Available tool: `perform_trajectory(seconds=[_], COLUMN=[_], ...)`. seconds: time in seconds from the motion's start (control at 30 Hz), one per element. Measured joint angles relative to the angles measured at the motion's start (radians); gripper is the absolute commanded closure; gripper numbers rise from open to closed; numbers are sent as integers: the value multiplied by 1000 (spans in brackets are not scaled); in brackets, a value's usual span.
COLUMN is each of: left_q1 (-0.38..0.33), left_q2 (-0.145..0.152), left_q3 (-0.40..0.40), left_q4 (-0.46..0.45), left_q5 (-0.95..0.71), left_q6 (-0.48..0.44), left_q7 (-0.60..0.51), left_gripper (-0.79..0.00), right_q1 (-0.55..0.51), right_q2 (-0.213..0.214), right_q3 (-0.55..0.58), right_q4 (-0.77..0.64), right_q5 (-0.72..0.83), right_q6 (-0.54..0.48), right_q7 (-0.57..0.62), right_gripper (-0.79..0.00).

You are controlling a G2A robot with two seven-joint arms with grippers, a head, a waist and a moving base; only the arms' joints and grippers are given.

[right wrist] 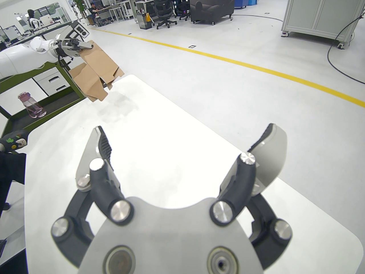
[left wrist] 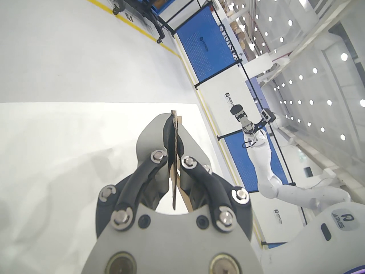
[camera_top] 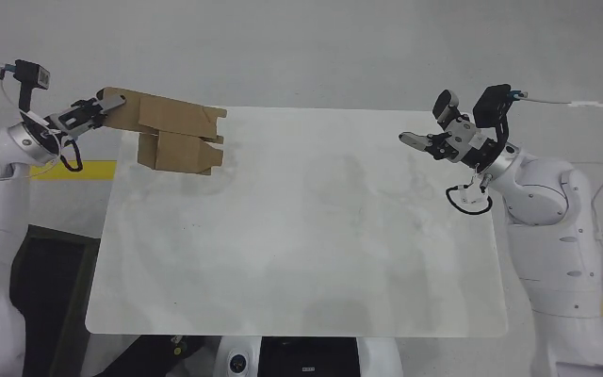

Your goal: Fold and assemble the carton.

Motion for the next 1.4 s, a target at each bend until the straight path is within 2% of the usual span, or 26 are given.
perform_trajectory(seconds=[0.37, 0.67, 1.13, 1.3, 1.4], left_q1=[-104, -124, -131, -122, -119], left_q2=[-93, -148, -190, -190, -186], left_q3=[193, 310, 411, 432, 441], left_q4=[-96, -183, -267, -315, -343], left_q5=[-59, -69, -17, 46, 53], left_q6=[0, 1, 19, 11, 19], left_q7=[33, 28, -20, -11, -19], left_gripper=[0, 0, 0, 0, 0], right_q1=[0, 0, -11, 22, 85], right_q2=[0, 0, 0, 4, 5], right_q3=[0, 0, -8, -54, -123], right_q4=[0, 0, -3, 42, 125], right_q5=[0, 0, 9, 100, 216], right_q6=[0, 0, 1, -105, -183], right_q7=[0, 0, -2, 46, 141], right_gripper=[-785, -785, -785, -785, -785])
